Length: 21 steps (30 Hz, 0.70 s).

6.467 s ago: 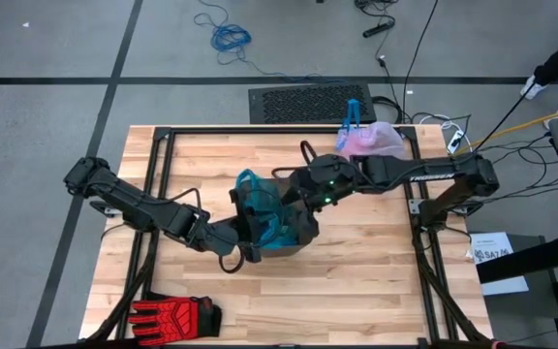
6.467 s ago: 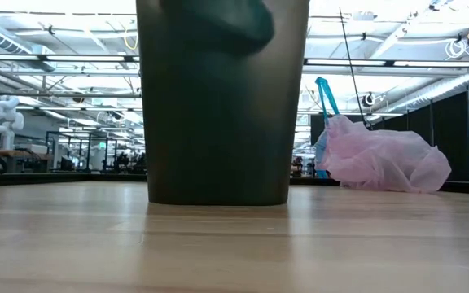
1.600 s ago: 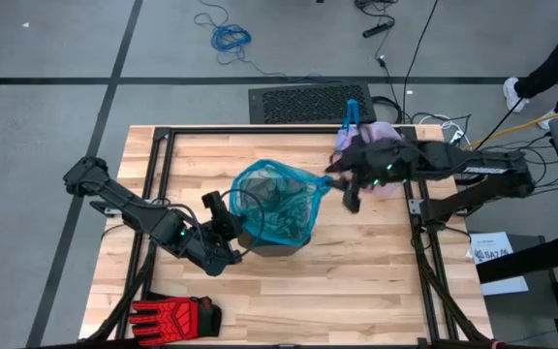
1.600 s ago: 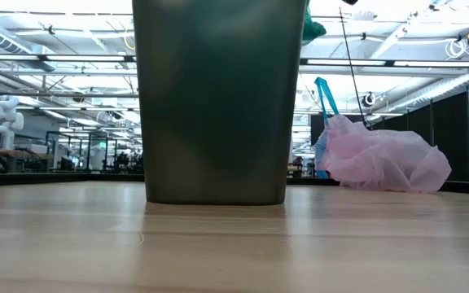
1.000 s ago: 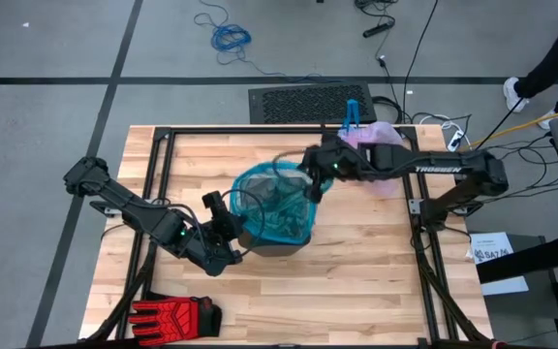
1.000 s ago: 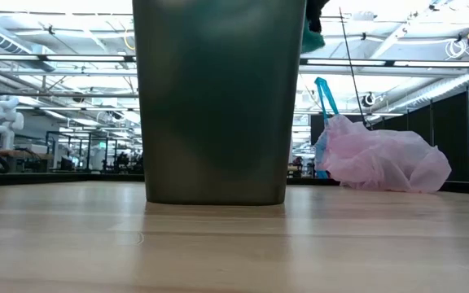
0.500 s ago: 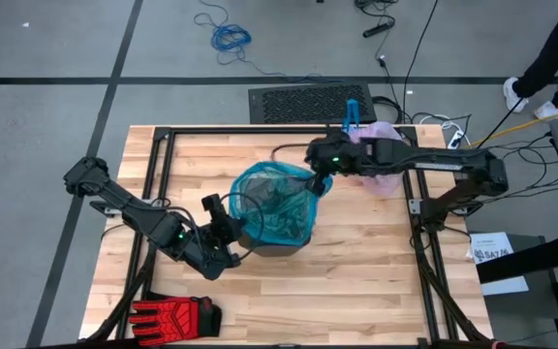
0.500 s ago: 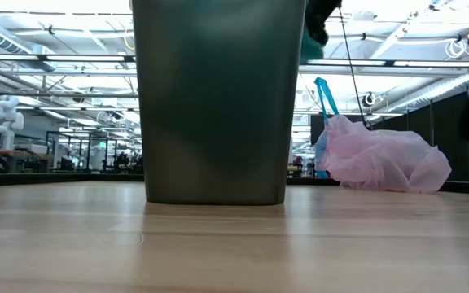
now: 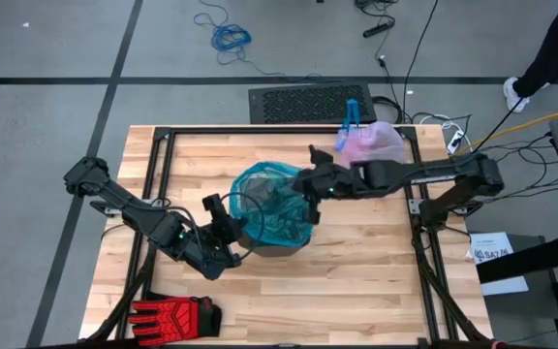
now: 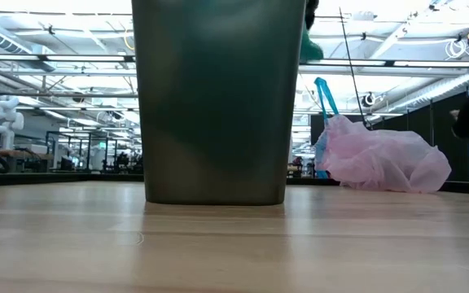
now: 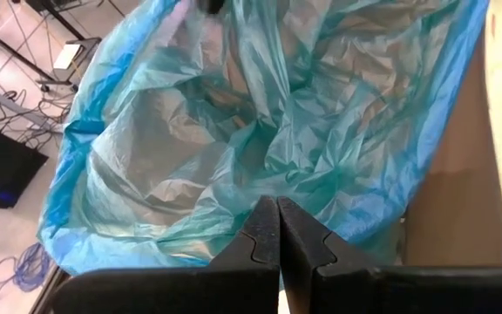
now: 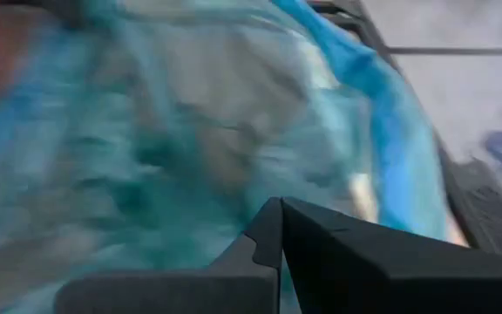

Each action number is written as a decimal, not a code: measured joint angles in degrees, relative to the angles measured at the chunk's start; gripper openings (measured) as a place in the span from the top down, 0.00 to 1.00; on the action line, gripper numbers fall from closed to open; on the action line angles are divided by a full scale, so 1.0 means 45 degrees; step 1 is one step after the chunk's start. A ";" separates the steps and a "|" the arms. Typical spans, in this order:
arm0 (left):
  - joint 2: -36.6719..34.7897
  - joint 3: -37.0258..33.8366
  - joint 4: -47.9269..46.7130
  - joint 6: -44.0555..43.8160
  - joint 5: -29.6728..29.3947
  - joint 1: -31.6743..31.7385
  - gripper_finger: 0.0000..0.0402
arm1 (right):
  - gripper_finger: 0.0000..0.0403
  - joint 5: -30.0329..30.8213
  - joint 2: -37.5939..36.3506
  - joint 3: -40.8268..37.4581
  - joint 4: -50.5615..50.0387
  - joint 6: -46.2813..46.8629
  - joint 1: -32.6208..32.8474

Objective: Place trash/remove bag and relplace
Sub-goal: Insert a new trash bag into the trash bin

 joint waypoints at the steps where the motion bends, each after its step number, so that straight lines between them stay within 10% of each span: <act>1: 0.0000 -0.0002 0.0041 0.0037 -0.0002 0.0000 1.00 | 1.00 0.0334 0.0125 0.0000 0.0006 0.0015 -0.0115; 21: 0.0000 0.0073 -0.0030 0.0318 -0.0197 -0.0315 1.00 | 1.00 -0.0296 0.0893 0.0010 -0.0919 0.1213 -0.1912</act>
